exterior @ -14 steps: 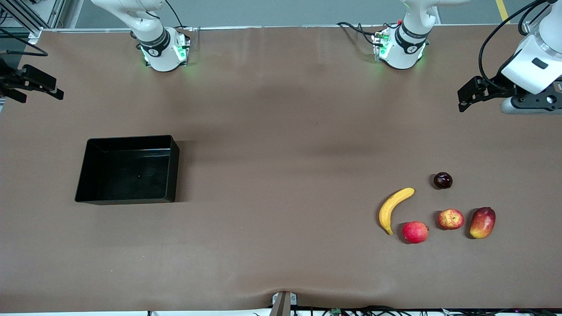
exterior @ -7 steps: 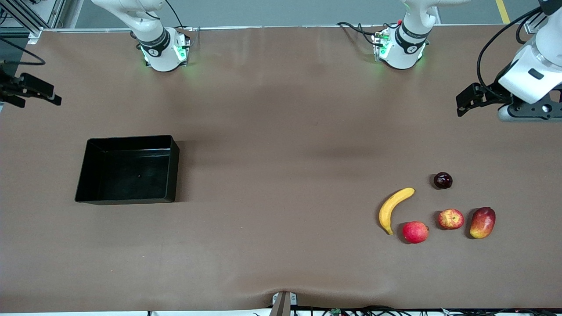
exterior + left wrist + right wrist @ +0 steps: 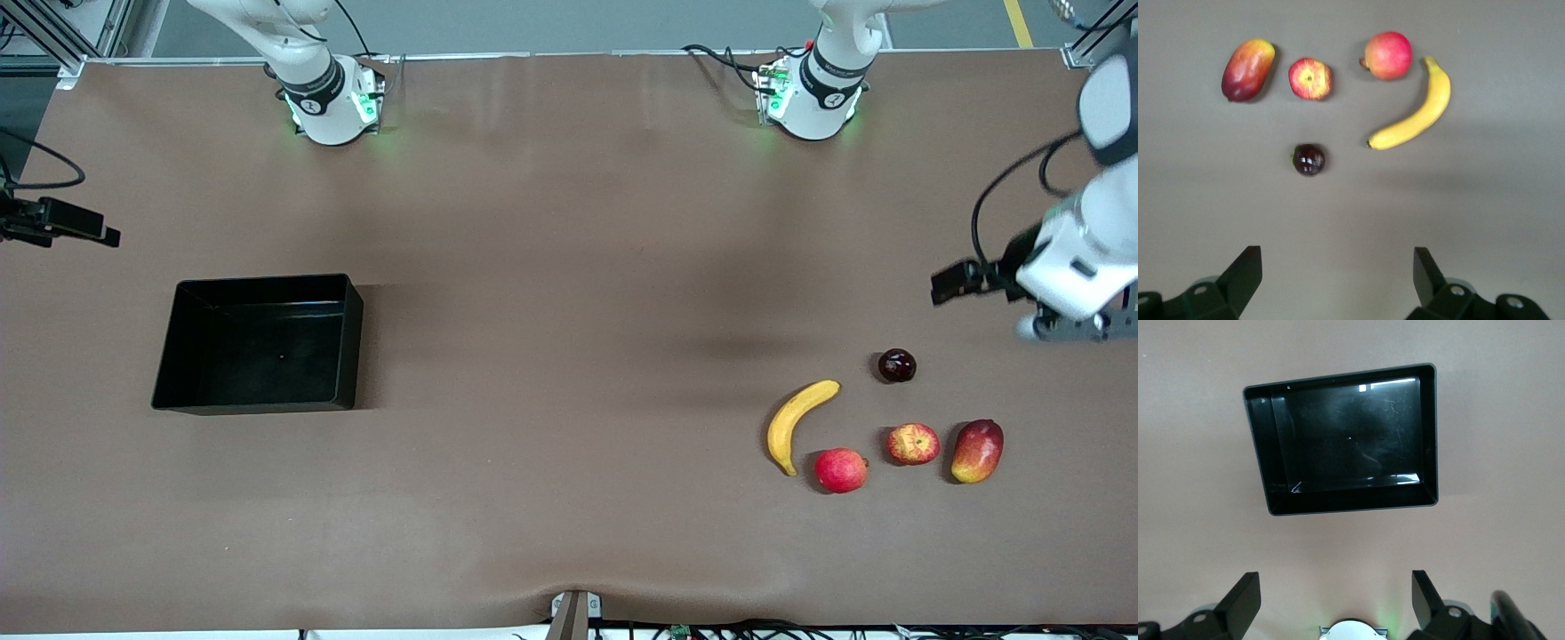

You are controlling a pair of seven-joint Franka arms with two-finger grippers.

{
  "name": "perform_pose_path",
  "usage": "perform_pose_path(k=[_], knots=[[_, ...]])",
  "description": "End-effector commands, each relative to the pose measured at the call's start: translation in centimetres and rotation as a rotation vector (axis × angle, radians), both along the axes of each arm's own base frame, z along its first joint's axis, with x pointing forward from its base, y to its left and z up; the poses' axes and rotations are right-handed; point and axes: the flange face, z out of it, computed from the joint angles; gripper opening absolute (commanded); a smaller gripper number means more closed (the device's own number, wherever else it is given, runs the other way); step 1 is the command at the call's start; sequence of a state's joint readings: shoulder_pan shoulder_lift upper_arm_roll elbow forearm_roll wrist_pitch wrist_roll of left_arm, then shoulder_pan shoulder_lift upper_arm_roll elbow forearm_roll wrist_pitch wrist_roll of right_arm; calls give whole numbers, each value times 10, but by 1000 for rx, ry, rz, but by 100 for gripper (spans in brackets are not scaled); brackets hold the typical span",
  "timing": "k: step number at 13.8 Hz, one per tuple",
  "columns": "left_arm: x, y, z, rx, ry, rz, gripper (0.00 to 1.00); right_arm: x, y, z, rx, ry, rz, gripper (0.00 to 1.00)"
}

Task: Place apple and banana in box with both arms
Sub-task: 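Reach the left gripper to the red apple while the right gripper reaches the box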

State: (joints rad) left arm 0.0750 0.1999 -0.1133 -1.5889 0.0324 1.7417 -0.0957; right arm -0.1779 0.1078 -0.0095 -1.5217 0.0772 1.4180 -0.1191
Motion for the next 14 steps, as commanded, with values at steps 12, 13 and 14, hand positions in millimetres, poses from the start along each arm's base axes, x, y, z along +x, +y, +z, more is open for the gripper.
perform_pose_path(k=[12,13,14], knots=[[91,57,-220,-9,-144,53,100,65,-99,-229,37,13,80,100],[92,68,-229,-7,-161,64,100,62,-101,-242,33,5,75,100],[92,75,-239,-8,-158,75,100,59,-105,-262,25,-7,66,100]])
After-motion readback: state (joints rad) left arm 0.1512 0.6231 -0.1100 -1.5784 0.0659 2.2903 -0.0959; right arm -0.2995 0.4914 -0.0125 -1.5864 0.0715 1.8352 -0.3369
